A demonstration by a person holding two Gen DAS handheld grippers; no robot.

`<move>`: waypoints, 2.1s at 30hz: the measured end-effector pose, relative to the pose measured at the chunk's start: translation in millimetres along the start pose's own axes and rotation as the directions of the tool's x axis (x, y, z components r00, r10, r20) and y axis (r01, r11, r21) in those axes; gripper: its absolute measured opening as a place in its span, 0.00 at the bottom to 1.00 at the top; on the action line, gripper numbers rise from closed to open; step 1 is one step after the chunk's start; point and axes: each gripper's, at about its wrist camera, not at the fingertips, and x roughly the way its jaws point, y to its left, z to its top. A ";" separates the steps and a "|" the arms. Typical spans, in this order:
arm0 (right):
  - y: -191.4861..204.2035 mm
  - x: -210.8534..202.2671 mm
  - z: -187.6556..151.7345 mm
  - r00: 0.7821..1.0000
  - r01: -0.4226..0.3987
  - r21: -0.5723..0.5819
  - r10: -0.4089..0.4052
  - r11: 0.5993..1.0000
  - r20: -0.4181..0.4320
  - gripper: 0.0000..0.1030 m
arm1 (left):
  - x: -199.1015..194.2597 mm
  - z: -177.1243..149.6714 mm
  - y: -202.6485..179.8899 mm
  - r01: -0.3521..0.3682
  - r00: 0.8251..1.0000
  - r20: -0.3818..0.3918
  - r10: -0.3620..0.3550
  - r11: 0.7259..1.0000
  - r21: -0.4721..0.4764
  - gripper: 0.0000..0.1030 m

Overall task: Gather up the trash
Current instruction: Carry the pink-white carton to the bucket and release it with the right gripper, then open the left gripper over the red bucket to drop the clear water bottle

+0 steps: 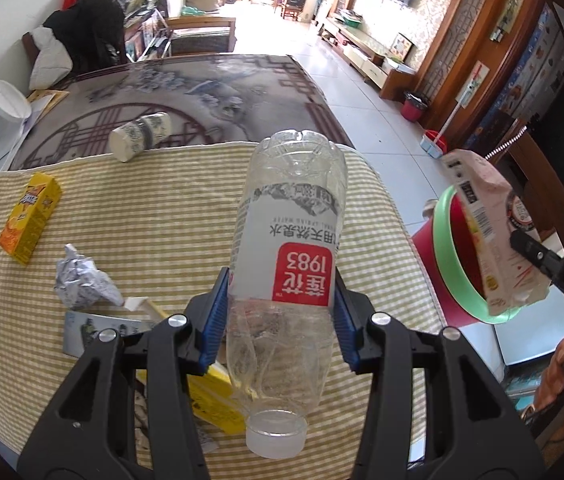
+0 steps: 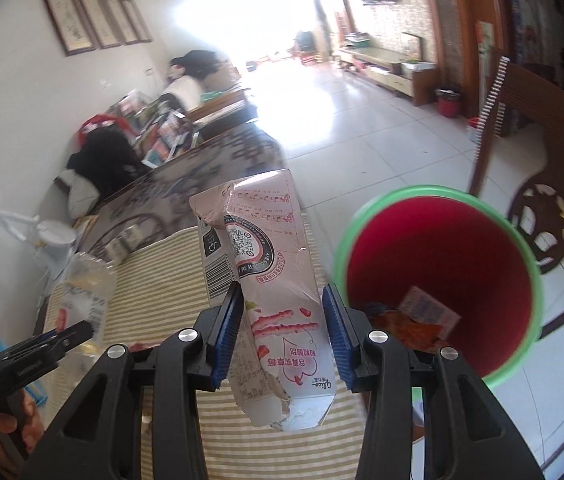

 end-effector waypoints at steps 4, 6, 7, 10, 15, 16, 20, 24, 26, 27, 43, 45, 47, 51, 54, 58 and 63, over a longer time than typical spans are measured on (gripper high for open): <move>-38.0 -5.3 2.0 0.997 0.080 0.066 -0.080 0.995 0.006 0.39 | 6.2 2.4 -12.6 0.003 1.000 -0.008 -0.002 1.000 0.027 0.44; -51.2 -6.2 2.2 0.994 0.111 0.091 -0.112 0.990 0.004 0.39 | 8.5 4.0 -18.2 0.006 1.000 -0.012 -0.006 0.999 0.034 0.44; -56.1 -5.5 2.7 0.992 0.124 0.099 -0.125 0.987 0.001 0.39 | 10.1 4.9 -21.0 0.009 1.000 -0.014 -0.008 0.999 0.039 0.44; -71.4 -2.7 4.9 0.986 0.165 0.123 -0.164 0.979 -0.013 0.39 | 14.2 7.4 -33.0 0.017 1.000 -0.018 -0.016 0.998 0.058 0.44; -86.3 1.1 10.1 0.981 0.191 0.138 -0.191 0.972 -0.014 0.39 | 21.7 9.9 -54.4 0.039 0.999 -0.033 -0.036 0.995 0.089 0.44; -90.2 1.7 10.5 0.981 0.196 0.139 -0.196 0.971 -0.016 0.40 | 23.1 10.6 -58.3 0.043 0.999 -0.034 -0.040 0.995 0.094 0.44; -101.9 5.6 11.2 0.976 0.216 0.164 -0.214 0.963 -0.030 0.58 | 29.4 14.9 -71.8 0.068 0.997 -0.038 -0.064 0.990 0.122 0.44; -114.7 -2.1 11.2 0.979 0.203 0.212 -0.205 0.956 -0.012 0.63 | 32.8 19.1 -88.4 0.103 0.994 -0.043 -0.098 0.984 0.148 0.44; -117.6 -10.1 10.2 0.977 0.206 0.216 -0.212 0.954 0.002 0.64 | 35.7 22.9 -101.6 0.127 0.992 -0.044 -0.122 0.977 0.172 0.44; -119.0 -14.7 9.4 0.977 0.207 0.218 -0.214 0.954 0.010 0.64 | 37.5 24.6 -108.6 0.140 0.990 -0.046 -0.134 0.973 0.184 0.44; -157.8 -82.9 -35.5 0.941 0.308 0.348 -0.337 0.885 0.025 0.69 | 95.4 32.1 -261.0 0.365 0.931 -0.174 -0.321 0.827 0.427 0.44; -160.1 -89.2 -39.8 0.936 0.318 0.361 -0.350 0.877 0.026 0.69 | 100.7 31.7 -269.3 0.370 0.929 -0.184 -0.321 0.819 0.439 0.44; -161.6 -94.5 -44.3 0.932 0.327 0.369 -0.361 0.870 0.026 0.69 | 107.0 31.0 -276.1 0.381 0.924 -0.203 -0.323 0.808 0.450 0.44; -157.3 -96.7 -46.8 0.929 0.334 0.369 -0.370 0.867 0.028 0.69 | 98.8 32.1 -271.4 0.373 0.928 -0.170 -0.332 0.820 0.434 0.57; -151.6 -90.6 -43.9 0.933 0.326 0.360 -0.359 0.874 0.027 0.69 | 84.8 35.0 -258.2 0.361 0.932 -0.137 -0.335 0.825 0.435 0.58; -136.6 -77.8 -35.4 0.945 0.300 0.320 -0.325 0.899 0.027 0.69 | 66.6 41.4 -236.1 0.342 0.938 -0.093 -0.334 0.845 0.412 0.59; -99.4 -54.2 -21.6 0.963 0.254 0.238 -0.267 0.937 0.025 0.69 | 45.3 50.4 -185.5 0.328 0.942 -0.043 -0.332 0.890 0.317 0.62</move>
